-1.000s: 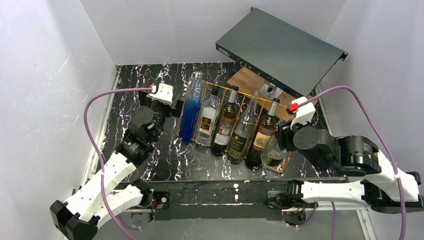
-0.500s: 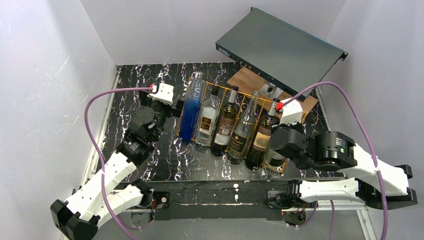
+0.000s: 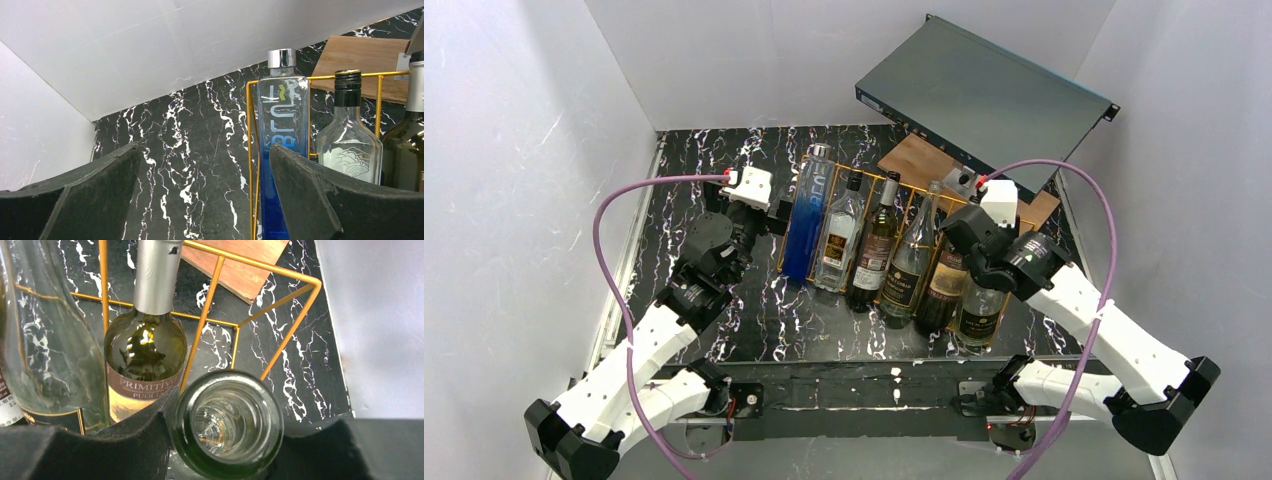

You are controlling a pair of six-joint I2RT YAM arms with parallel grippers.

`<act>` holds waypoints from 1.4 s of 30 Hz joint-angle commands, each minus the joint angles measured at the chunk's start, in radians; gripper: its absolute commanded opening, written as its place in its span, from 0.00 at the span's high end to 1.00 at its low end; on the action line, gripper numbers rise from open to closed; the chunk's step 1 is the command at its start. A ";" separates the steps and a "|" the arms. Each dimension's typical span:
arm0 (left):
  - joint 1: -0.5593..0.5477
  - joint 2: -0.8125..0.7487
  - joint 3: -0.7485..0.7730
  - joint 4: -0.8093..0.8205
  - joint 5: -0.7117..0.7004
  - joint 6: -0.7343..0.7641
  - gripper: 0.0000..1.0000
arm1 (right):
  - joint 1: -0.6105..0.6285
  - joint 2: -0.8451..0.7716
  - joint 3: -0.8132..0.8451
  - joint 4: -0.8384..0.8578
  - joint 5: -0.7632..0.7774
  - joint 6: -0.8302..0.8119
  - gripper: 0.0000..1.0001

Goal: Put the wine bottle on the wine rack

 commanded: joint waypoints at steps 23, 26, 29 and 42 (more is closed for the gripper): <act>-0.009 -0.015 0.003 0.011 0.010 -0.013 0.02 | -0.350 -0.058 -0.152 0.353 -0.173 -0.187 0.99; -0.010 -0.016 0.003 0.011 0.012 -0.013 0.02 | -0.360 -0.055 -0.169 0.366 -0.175 -0.187 0.99; -0.011 -0.016 0.003 0.011 0.010 -0.014 0.02 | -0.366 -0.052 -0.182 0.379 -0.172 -0.188 0.99; -0.013 -0.019 0.005 0.008 0.013 -0.015 0.02 | -0.406 -0.035 -0.203 0.414 -0.166 -0.210 0.74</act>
